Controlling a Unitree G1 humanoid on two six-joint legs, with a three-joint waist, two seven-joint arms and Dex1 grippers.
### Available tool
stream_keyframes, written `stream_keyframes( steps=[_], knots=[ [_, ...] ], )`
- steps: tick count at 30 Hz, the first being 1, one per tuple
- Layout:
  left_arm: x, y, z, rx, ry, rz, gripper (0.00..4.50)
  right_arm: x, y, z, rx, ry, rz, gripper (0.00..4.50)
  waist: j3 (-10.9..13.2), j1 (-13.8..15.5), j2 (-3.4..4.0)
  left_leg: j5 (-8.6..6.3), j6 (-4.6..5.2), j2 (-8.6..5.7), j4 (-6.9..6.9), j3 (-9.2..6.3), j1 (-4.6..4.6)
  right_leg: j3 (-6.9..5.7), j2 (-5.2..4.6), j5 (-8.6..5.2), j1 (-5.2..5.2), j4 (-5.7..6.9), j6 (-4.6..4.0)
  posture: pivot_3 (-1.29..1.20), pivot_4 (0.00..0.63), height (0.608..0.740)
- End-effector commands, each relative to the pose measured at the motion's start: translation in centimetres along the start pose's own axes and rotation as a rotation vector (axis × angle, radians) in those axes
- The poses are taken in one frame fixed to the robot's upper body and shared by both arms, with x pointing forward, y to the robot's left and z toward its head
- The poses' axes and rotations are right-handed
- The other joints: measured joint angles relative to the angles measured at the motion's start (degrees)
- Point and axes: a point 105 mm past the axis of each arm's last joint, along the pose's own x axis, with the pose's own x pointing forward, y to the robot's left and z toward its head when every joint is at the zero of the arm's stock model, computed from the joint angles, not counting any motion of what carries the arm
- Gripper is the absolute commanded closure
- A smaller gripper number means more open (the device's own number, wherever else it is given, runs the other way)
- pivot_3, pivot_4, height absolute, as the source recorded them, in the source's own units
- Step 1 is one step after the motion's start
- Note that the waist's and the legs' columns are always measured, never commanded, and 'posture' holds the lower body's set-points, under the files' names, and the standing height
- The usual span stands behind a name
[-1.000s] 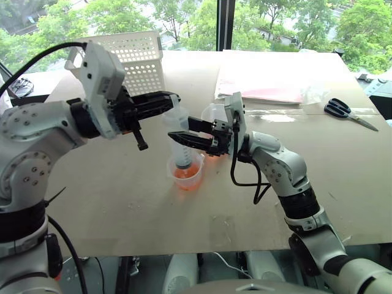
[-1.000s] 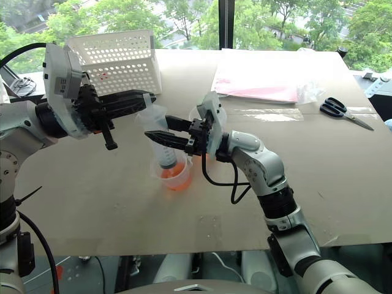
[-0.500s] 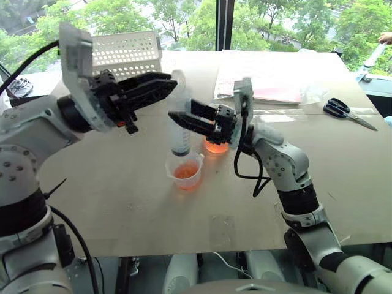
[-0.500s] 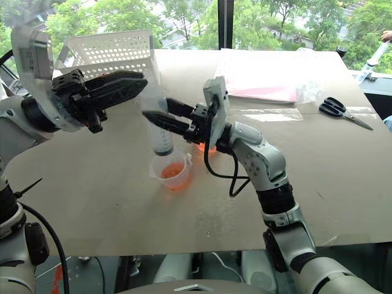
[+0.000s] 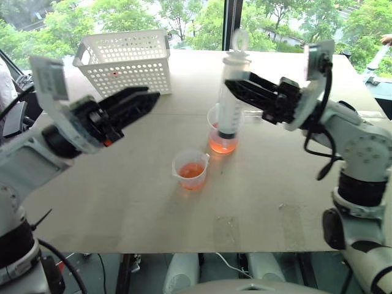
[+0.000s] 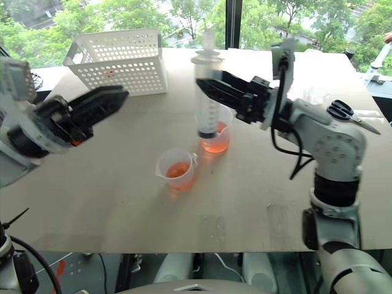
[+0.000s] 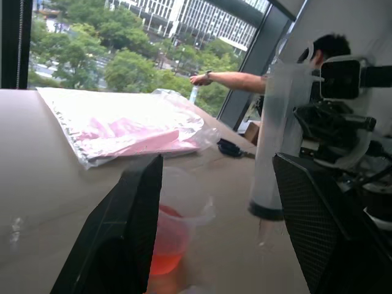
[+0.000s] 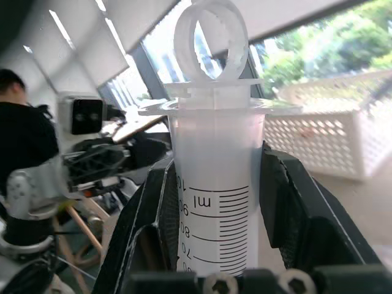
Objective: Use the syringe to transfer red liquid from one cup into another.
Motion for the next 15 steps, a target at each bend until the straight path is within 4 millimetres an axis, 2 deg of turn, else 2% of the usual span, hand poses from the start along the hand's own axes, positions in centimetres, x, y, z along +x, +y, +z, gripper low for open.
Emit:
stream_keyframes(
  steps=[1, 4, 6, 12, 15],
  knots=[
    [0.8, -2.9, -0.2, 0.147, 0.0, -0.12, 1.61, -4.0, 0.0, -1.3, 0.009, 0.207, -0.085, 3.06, 0.01, 0.0, 0.02, 0.0, 0.01, 0.0, -0.02, 0.01, -0.01, 0.02, 0.0, 0.0, 0.0, -0.03, 0.0, 0.0, 0.15, 0.74],
    [0.9, -5.2, -2.0, 0.16, 0.063, -0.233, 1.61, -8.3, -1.9, -4.1, 0.081, 0.454, -0.269, 3.06, 0.02, -0.1, 0.04, -0.02, 0.03, -0.02, -0.1, 0.03, 0.0, 0.06, 0.02, -0.01, 0.0, -0.14, -0.01, 0.0, 0.15, 0.74],
    [0.5, -6.1, -2.8, 0.148, 0.099, -0.291, 1.61, -9.8, -3.0, -5.6, 0.121, 0.556, -0.366, 3.06, 0.02, -0.72, 0.03, -0.03, 0.05, -0.01, -0.11, 0.11, 0.0, 0.15, 0.08, -0.01, -0.01, -0.17, 0.0, 0.0, 0.15, 0.74],
    [-1.8, -8.0, -4.9, 0.115, 0.23, -0.432, 1.61, -12.2, -7.5, -9.8, 0.161, 0.678, -0.588, 3.06, 0.02, -0.96, 0.05, -0.02, 0.05, 0.16, -0.02, 0.27, 0.14, 0.37, 0.39, -0.01, -0.02, -0.16, 0.0, 0.0, 0.15, 0.74],
    [-2.7, -8.8, -5.8, 0.128, 0.284, -0.49, 1.61, -12.3, -8.6, -11.1, 0.17, 0.7, -0.612, 3.06, 0.01, -0.66, 0.05, -0.03, 0.06, 0.16, 0.03, 0.36, 0.1, 0.43, 0.39, -0.01, -0.04, -0.18, 0.01, 0.0, 0.15, 0.74]
  ],
)
